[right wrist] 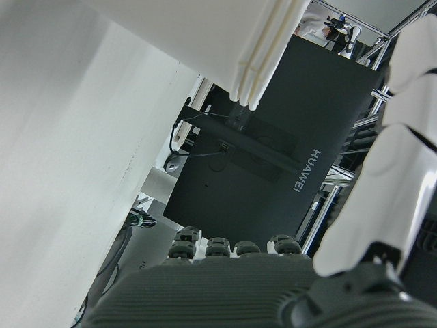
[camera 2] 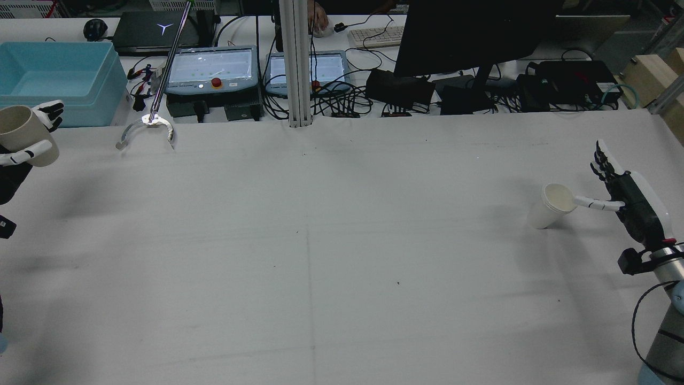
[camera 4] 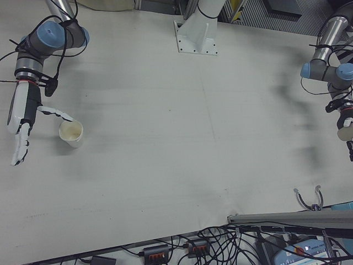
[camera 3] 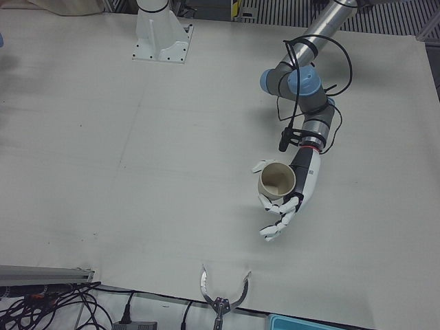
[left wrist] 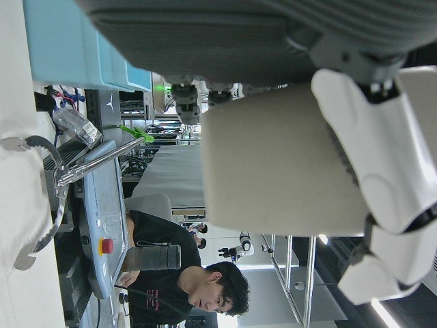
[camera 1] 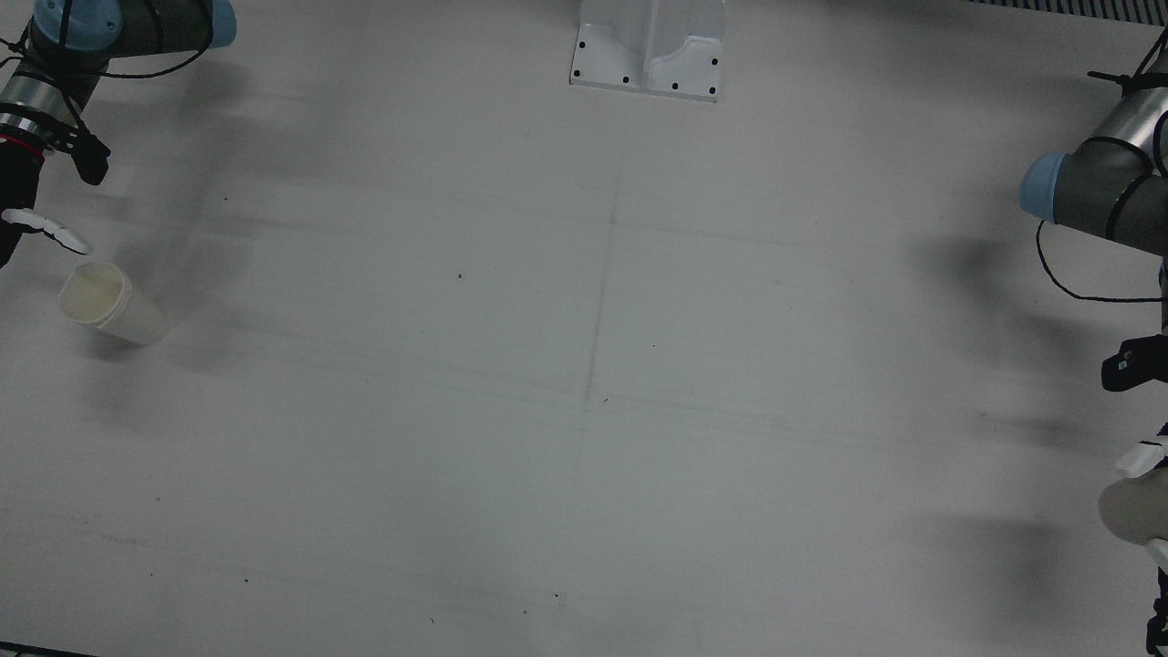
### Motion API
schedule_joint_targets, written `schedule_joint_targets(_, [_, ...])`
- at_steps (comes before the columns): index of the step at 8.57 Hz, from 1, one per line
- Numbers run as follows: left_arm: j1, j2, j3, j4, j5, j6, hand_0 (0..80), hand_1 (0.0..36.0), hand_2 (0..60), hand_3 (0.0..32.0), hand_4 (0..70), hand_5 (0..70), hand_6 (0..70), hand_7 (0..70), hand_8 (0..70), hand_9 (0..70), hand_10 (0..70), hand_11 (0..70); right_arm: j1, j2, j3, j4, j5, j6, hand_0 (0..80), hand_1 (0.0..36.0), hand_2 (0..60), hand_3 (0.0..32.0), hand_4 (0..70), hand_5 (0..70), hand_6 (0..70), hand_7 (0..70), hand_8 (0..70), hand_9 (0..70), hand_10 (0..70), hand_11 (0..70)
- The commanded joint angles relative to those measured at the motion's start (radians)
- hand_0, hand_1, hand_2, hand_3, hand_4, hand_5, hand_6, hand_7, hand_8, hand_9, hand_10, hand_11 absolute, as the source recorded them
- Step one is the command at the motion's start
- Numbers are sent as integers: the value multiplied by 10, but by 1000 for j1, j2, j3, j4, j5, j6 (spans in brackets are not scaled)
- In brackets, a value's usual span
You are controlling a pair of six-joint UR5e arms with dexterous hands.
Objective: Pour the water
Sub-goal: 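Move the right hand to the side of the white cup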
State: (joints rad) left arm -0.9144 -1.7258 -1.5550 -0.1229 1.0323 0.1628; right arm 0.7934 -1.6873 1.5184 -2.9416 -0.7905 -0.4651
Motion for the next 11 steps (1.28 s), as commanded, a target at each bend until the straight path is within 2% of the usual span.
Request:
schedule_joint_targets(1, [6,-1,3,6,0,3,456,92,337,0,579,700,143,241,99,169,85,123,-20,-55,7,-7,-7,60,465,151,134,0,0,0,0,0,18,48,49,89])
schedule_joint_targets(7, [6,0,18,-12,0,3,456,88,317,0,576,700,141,238,99,171,86,124,-71,3,-1,-25,13,29,460,145,152,0,0,0,0,0,20,51,46,84])
schedule_joint_targets(9, [5,26,21,-38,-1,3,458,86,306,0,573,700,140,236,99,170,86,124,-83,15,-58,-22,14,31,456,142,156,0,0,0,0,0,20,52,46,84])
schedule_joint_targets(11, [2,52,13,-57,-1,3,457,85,298,0,573,700,140,234,99,169,86,124,-86,81,-109,-20,14,58,449,134,154,0,0,0,0,0,22,54,48,84])
